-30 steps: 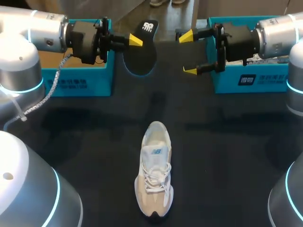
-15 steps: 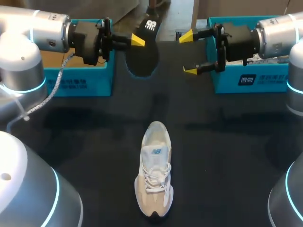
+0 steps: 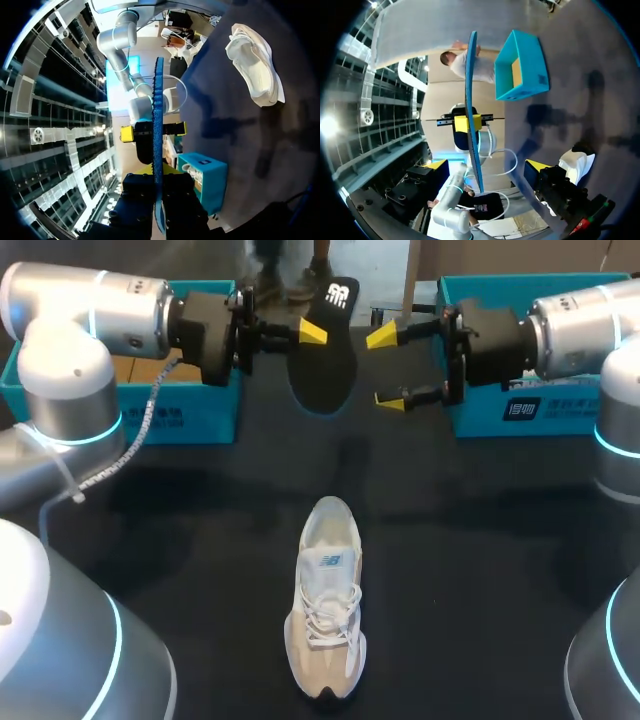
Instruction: Take the shoe out of the shoebox, open the shoe tongue, remove and reinsert the insole, then place the shoe into the shoebox
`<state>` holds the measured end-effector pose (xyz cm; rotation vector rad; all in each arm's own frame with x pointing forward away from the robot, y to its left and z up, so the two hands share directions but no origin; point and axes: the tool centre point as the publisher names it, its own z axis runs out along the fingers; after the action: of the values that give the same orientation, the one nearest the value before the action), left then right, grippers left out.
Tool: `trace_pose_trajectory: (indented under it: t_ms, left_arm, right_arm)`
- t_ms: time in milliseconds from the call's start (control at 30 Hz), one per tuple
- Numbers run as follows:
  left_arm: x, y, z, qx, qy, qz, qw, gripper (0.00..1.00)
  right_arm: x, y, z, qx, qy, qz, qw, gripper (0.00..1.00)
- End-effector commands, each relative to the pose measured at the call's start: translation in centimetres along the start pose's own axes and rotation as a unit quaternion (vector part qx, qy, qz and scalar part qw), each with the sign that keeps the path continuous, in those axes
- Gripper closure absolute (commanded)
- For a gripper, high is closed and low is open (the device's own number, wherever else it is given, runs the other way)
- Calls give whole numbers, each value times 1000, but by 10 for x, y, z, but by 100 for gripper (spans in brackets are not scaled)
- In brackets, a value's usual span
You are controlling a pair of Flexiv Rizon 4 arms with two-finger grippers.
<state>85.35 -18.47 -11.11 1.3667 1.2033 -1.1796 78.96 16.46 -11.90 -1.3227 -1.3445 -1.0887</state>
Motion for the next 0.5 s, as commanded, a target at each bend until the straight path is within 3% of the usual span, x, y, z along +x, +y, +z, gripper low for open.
trace_pose_trajectory:
  t_ms: [33,167,233,300,333,367,500]
  left_arm:
    - [4,-3,6,-7,-6,-1,1000,100]
    - [6,-4,7,-9,-6,-5,1000,100]
    - [7,-4,9,-9,-7,-6,1000,100]
    - [7,-5,10,-9,-8,-6,1000,100]
    - [7,-5,11,-8,-9,-7,1000,100]
    - [7,-5,11,-8,-10,-7,1000,100]
    - [7,-6,13,-5,-11,-7,1000,100]
  right_arm:
    - [0,0,15,-2,4,-12,1000,0]
    - [2,-1,21,-6,10,-27,1000,2]
    - [2,-2,24,-6,10,-32,999,15]
    - [2,-3,27,-5,9,-35,999,20]
    - [1,-3,29,-5,8,-36,999,40]
    - [1,-3,30,-4,7,-37,999,51]
    - [-1,-4,32,-3,6,-41,999,51]
